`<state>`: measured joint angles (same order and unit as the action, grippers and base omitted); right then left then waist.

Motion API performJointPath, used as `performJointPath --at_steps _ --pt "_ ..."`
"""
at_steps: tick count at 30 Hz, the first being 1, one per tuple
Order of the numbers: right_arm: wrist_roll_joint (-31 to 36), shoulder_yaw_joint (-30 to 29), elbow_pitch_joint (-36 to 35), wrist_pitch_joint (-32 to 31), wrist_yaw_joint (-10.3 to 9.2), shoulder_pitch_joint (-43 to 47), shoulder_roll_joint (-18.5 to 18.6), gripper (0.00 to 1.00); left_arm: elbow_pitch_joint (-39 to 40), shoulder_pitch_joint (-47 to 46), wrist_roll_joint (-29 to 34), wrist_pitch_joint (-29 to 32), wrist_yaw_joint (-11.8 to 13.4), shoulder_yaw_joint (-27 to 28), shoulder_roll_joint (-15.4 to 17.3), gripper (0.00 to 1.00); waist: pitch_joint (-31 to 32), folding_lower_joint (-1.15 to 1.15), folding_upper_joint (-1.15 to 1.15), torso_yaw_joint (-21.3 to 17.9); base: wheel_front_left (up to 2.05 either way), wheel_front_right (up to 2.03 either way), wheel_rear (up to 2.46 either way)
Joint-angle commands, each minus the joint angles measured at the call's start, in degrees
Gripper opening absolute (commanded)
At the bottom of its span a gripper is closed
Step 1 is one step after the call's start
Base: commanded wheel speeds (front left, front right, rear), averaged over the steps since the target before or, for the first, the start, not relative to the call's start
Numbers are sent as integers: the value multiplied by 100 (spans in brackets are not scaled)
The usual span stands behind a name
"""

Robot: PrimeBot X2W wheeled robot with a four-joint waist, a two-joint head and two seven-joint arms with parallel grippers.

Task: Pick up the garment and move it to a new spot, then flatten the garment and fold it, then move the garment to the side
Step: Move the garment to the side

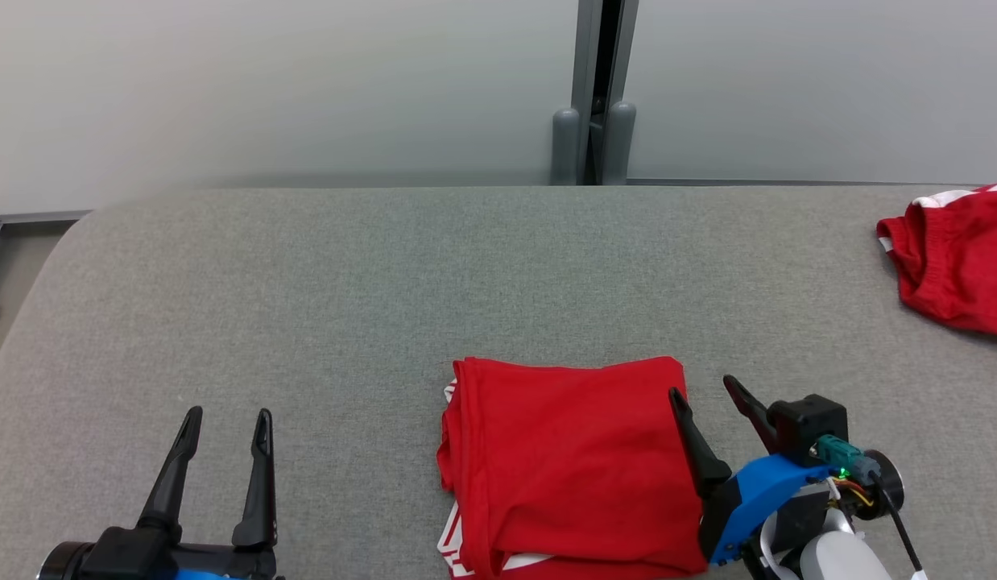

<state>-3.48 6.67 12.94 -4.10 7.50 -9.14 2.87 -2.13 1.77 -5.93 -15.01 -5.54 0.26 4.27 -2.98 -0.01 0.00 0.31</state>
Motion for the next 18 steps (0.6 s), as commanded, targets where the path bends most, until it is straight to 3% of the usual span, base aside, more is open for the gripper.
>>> performJointPath --at_steps 1,9,18 --pt "-5 -60 211 11 -2 -83 2 100 2 -107 -9 -22 -14 -15 25 100 -143 1 0 108 0 0 0" --pt "-48 -145 1084 125 -2 -58 1 100 -27 -229 -34 -22 -13 -3 10 100 -399 1 0 198 0 0 0" --pt "-404 258 1703 192 -1 -24 1 100 -84 -341 -17 -22 -26 -37 -6 100 -438 1 0 202 0 0 0"
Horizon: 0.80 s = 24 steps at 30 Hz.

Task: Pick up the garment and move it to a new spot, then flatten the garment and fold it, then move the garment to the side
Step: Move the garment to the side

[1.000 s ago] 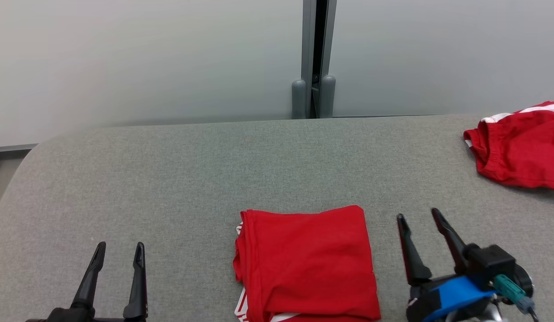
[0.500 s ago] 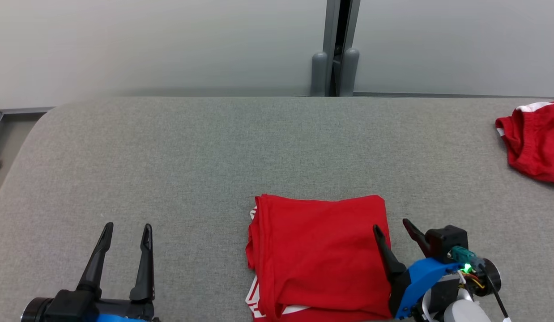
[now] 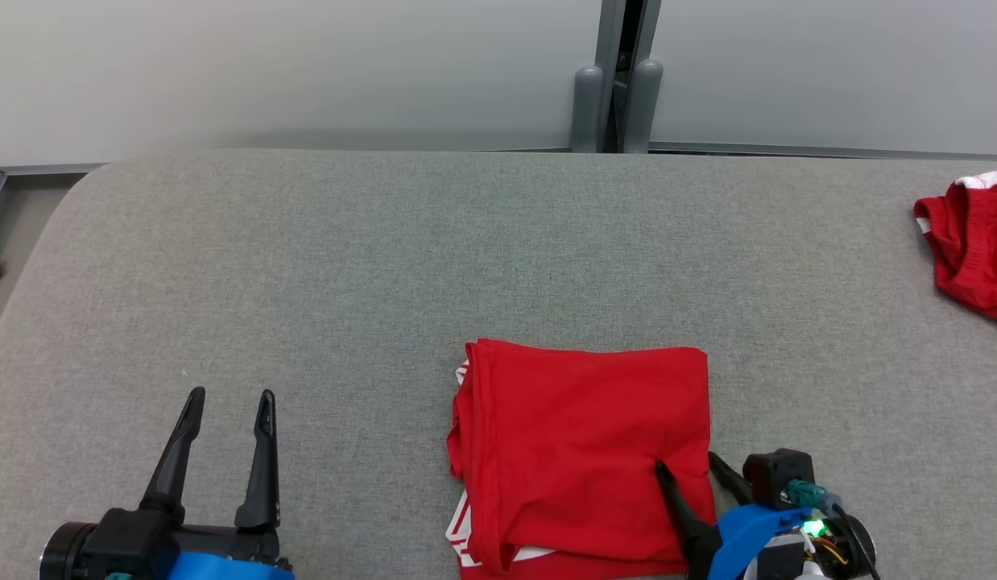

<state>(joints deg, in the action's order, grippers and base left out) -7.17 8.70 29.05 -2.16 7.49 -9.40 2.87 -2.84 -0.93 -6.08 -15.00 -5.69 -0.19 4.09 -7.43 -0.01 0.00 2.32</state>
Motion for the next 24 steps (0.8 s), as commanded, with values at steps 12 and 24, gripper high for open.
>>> performJointPath --at_steps 12,24 --pt "-454 313 720 -37 2 -190 -24 31 -46 -104 -1 -22 -34 11 -1 100 3 1 0 54 0 0 0" --pt "-261 -27 613 447 -4 -478 14 0 -4 -52 -10 -22 -36 70 -22 100 -18 1 0 -11 0 0 0"
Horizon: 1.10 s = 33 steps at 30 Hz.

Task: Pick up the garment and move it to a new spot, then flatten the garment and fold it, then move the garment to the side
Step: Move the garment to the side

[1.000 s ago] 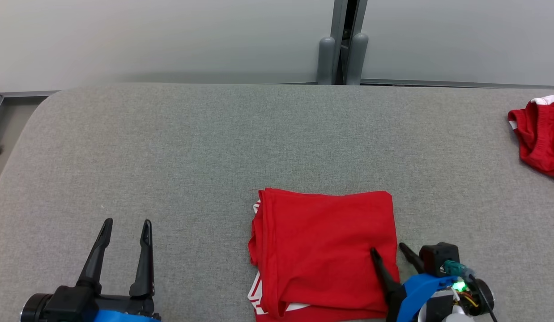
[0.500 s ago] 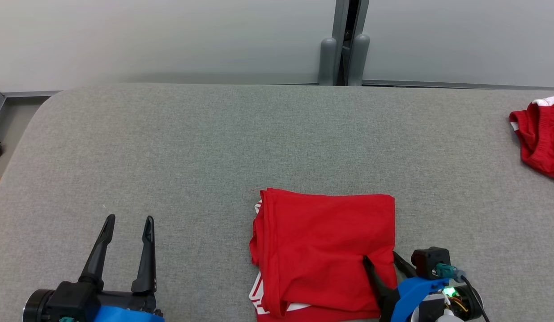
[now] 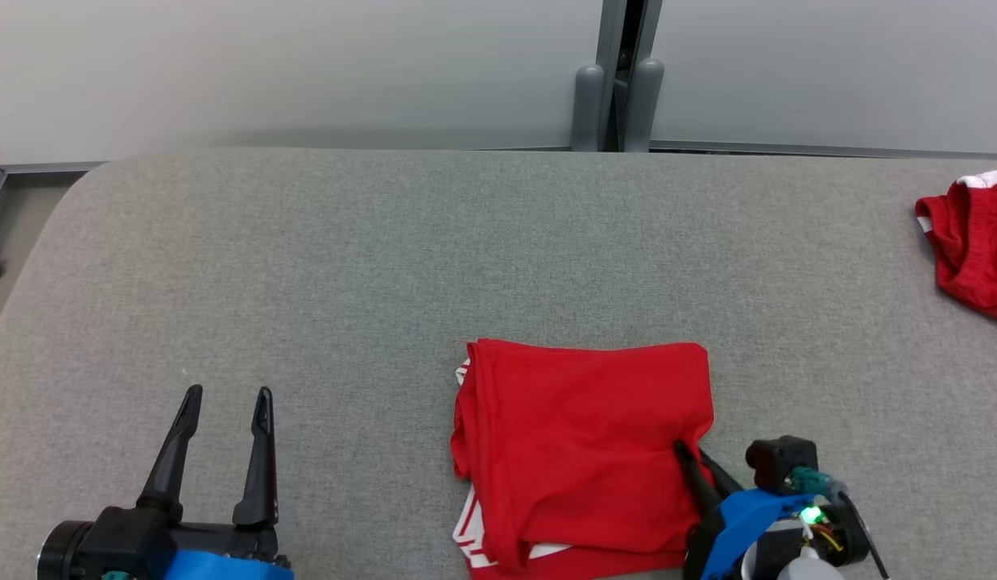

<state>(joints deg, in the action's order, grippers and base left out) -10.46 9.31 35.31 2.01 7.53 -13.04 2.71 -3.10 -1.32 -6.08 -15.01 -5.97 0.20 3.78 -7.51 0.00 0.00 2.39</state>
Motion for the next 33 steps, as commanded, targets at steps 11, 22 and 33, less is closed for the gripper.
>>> performJointPath --at_steps 11,22,33 --pt "330 -893 -535 -9 -6 -298 429 0 237 -204 29 -21 -27 27 13 100 -504 0 0 -630 0 0 0" --pt "354 -1249 -1002 27 -6 -254 577 0 305 -617 117 -21 -73 -111 117 100 -928 0 0 -1310 0 0 0" --pt "423 -815 -1272 -208 -6 -1502 965 0 337 -956 111 -20 -113 -255 167 100 -1233 0 0 -1126 0 0 0"
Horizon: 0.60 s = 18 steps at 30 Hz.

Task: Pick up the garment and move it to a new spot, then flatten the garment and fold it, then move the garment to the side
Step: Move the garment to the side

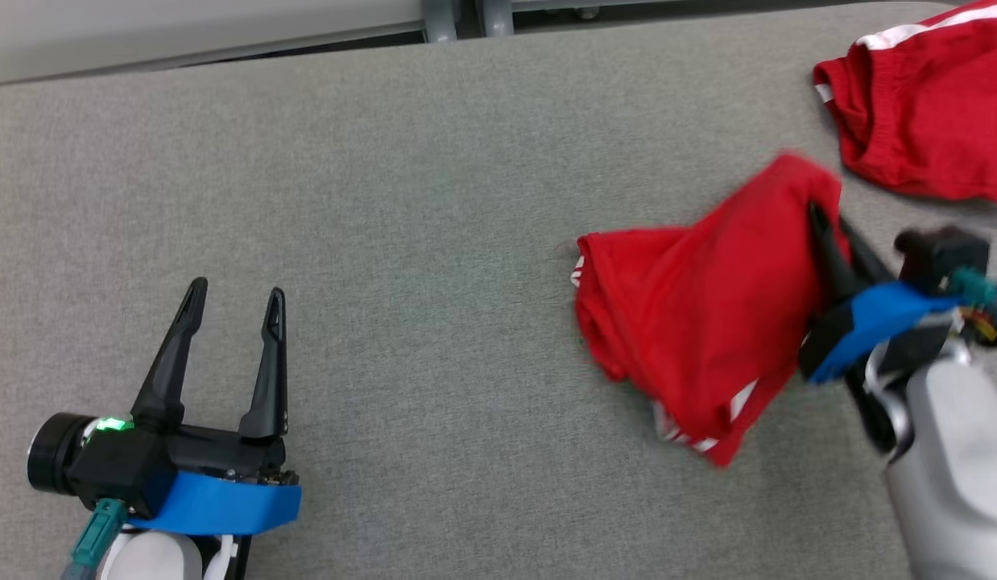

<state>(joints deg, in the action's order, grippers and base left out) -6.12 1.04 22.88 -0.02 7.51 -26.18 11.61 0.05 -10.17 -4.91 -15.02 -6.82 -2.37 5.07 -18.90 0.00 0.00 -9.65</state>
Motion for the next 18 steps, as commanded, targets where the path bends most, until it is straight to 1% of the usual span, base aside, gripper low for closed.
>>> performJointPath --at_steps 1,4,8,10,13,18 --pt "-40 42 -38 -59 -4 -388 170 0 37 -102 -4 -19 -29 -11 41 100 -172 0 0 121 0 0 0" --pt "-90 151 17 -224 -4 -992 512 0 88 -223 6 -19 -26 -48 58 100 -429 0 0 249 0 0 0" --pt "-174 200 148 -398 -4 -1729 1098 0 164 -393 9 -18 -30 -41 92 100 -791 0 0 370 0 0 0" --pt "-241 117 202 -495 -4 -1997 1360 0 223 -451 13 -18 -32 -24 117 100 -965 0 0 393 0 0 0" --pt "-323 -29 256 -596 -4 -2288 1850 0 328 -563 23 -18 -31 -12 154 100 -1213 0 0 413 0 0 0" --pt "-460 -371 428 -725 -4 -2503 2634 0 475 -723 45 -18 -34 21 229 100 -1532 0 0 369 0 0 0"
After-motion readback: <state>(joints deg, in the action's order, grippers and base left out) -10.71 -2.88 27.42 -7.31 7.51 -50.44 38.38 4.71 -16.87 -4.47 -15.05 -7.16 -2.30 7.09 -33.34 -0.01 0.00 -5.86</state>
